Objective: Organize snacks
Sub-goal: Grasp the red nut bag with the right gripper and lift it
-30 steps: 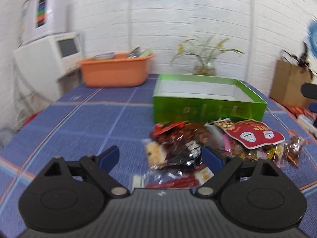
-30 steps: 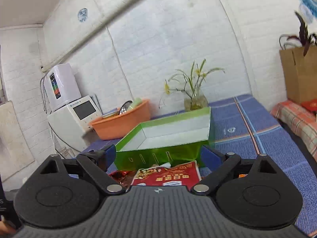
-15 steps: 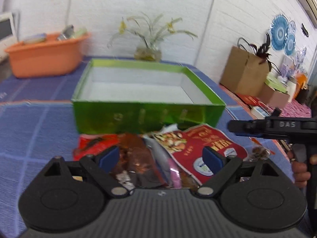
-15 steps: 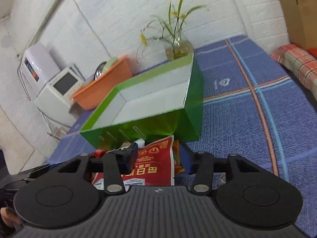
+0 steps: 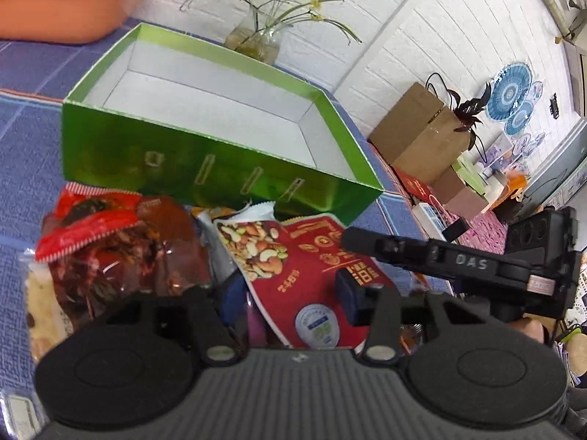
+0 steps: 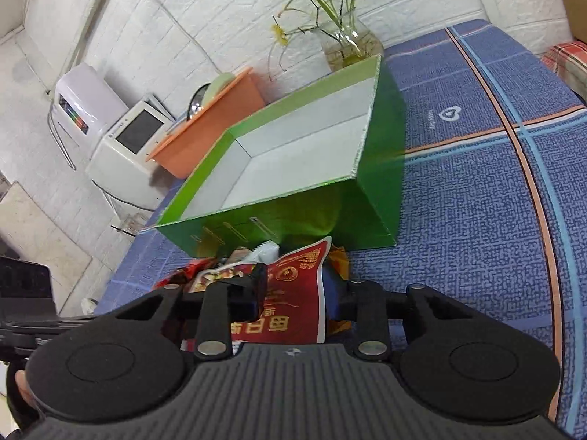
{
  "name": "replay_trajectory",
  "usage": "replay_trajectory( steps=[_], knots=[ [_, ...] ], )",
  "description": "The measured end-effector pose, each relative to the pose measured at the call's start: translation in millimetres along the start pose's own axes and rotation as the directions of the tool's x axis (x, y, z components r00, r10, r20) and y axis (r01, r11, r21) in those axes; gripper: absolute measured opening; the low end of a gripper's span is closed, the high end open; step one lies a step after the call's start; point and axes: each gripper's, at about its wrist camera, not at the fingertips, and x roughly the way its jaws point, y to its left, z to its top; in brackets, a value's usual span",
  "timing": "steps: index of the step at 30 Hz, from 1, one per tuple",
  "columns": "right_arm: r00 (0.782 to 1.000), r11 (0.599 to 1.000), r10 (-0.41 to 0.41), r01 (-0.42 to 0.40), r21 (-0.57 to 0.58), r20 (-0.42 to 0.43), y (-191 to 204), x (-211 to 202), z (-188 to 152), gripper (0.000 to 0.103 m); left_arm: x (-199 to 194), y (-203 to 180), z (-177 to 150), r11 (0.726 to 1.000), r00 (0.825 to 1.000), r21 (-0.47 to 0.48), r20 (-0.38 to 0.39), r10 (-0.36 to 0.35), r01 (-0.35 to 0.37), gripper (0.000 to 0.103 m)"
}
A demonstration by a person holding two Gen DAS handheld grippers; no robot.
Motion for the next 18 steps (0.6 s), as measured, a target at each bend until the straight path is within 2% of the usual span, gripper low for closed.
replay_trajectory(
  steps=[2,4,5,7,9,13,18],
  knots=[
    [0.999,0.999,0.044,-0.044,-0.022,0.017,6,-7,1,0.05,-4,-2,-2,1.0,1.0,0.029,0.018,0.008,-0.009,0.043],
    [0.997,0.997,0.07,-0.069,-0.043,0.027,10,-11,1,0.047,-11,-2,-3,1.0,0.999,0.029,0.046,0.009,-0.01,0.036],
    [0.997,0.996,0.076,-0.075,-0.049,0.025,11,-11,1,0.037,-14,-3,-4,0.999,0.997,0.046,0.067,0.022,-0.025,0.03],
    [0.997,0.996,0.076,-0.075,-0.055,0.018,10,-8,0,0.021,-20,-4,-5,0.997,0.994,0.065,0.104,0.035,-0.042,0.026],
    [0.997,0.995,0.078,-0.077,-0.065,0.025,12,-7,-2,0.013,-25,1,-7,0.999,0.992,0.04,0.12,0.03,-0.035,0.022],
    [0.996,0.992,0.086,-0.084,-0.095,0.027,25,-12,-3,0.01,-38,8,-13,1.0,0.99,0.011,0.138,0.018,-0.02,0.02],
    [0.992,0.984,0.11,-0.1,-0.149,0.058,52,-23,3,0.009,-67,3,-13,0.999,0.98,0.032,0.197,0.013,-0.02,0.019]
  ],
)
